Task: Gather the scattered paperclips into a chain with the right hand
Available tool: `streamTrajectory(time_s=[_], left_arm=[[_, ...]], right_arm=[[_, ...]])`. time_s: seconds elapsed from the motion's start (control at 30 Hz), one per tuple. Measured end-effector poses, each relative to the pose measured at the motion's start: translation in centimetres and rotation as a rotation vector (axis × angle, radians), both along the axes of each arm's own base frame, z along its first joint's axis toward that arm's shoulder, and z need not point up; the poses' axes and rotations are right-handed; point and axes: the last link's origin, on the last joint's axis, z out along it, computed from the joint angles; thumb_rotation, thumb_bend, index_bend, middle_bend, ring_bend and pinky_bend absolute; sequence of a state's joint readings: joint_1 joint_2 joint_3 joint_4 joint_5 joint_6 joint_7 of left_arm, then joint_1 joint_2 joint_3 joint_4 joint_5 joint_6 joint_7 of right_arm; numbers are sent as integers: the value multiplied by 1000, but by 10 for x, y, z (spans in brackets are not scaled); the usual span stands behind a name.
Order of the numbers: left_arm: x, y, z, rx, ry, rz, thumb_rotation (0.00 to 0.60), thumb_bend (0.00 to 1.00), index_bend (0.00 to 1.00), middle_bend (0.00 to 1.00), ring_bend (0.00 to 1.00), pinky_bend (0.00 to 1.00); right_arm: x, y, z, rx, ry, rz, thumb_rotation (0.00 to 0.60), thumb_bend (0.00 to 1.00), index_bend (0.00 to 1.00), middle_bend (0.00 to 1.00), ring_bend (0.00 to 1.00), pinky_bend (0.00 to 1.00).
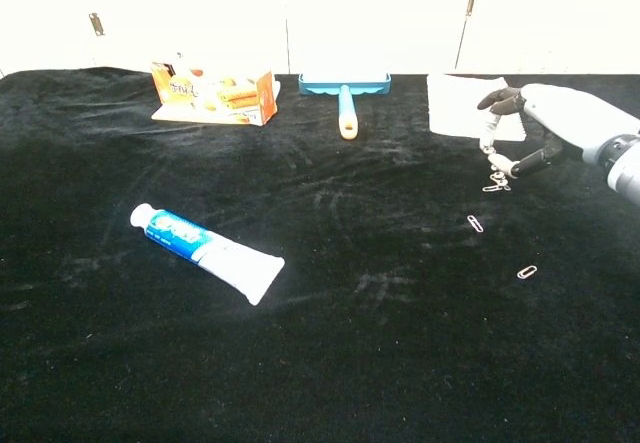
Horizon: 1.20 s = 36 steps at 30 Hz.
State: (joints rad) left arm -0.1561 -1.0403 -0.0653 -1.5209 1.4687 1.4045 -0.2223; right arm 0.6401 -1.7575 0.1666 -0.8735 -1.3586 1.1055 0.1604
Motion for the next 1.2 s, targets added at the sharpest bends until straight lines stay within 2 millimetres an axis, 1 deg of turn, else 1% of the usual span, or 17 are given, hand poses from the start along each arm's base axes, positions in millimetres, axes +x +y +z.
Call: streamTrajectory(time_s=[0.43,0.73,0.9,1.1,1.2], left_arm=[[-2,3,0,-8,-2,9,600,406,0,64,69,76],[-2,3,0,-6,-1,11,600,406,0,64,69,76],[-2,3,-1,-9,1,11,600,406,0,64,69,76],[0,2,-3,-10,6,7,600,406,0,64,69,76],[0,2,-3,-9,7,6,600,406,0,64,69,76]], right_arm=[[2,-10,-9,-5,0,-1,600,636,980,199,141,0],[4,-11,-7,-16,-26,6,600,635,980,199,141,0],[8,-5,-1,-26,-66,27,600,635,980,199,140,0],[14,13,4,-4,-90,67,600,636,980,200,140,0],[15,25,4,5,-66,89,600,636,980,200,139,0]])
